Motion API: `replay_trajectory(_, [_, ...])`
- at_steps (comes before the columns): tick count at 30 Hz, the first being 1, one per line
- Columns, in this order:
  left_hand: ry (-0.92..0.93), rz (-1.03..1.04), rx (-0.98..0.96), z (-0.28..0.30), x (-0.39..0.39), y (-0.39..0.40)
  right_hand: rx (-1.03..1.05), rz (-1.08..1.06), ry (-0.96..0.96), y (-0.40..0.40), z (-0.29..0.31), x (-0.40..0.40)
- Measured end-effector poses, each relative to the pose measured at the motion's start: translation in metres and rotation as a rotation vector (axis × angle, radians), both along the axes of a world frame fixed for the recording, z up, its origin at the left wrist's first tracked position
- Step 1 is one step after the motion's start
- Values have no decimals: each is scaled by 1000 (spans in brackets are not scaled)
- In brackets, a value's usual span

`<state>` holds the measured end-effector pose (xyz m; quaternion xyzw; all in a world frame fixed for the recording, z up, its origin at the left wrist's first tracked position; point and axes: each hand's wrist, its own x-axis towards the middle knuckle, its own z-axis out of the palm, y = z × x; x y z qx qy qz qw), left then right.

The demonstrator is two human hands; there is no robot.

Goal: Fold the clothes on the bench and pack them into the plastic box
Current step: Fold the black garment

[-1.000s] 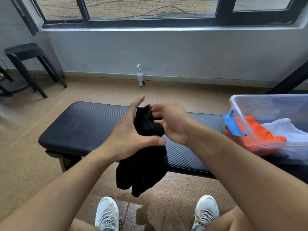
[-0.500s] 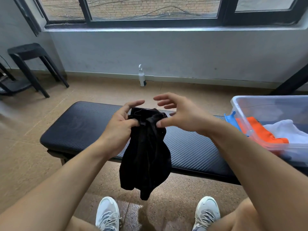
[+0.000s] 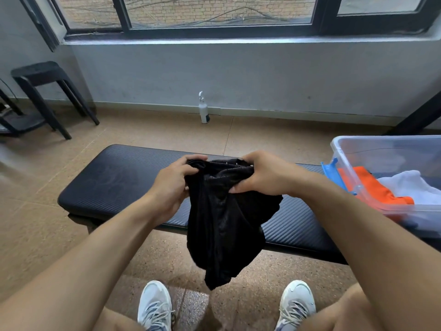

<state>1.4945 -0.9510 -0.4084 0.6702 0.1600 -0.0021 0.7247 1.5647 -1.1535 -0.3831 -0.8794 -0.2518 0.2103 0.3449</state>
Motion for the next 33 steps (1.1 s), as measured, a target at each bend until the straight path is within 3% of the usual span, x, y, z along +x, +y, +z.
replay_trajectory(4, [76,-188,63,-6,-3,-8,-49,-67,-2,9,1,-7])
replay_trajectory(7, [71,-371,367,-10,-5,-11,-75,-95,-29,9,2,-9])
replay_trajectory(10, [-38,-264,607,-12,-3,-13,-99,-108,-15,5,4,-7])
replay_trajectory(20, [-140,-184,563,-15,8,12,-211,39,79,-18,-2,11])
replay_trajectory(25, [-98,-230,473,-18,16,31,-14,-122,144,-16,-12,18])
replay_trajectory(33, [-39,-83,652,-23,26,44,142,-241,198,-17,-22,27])
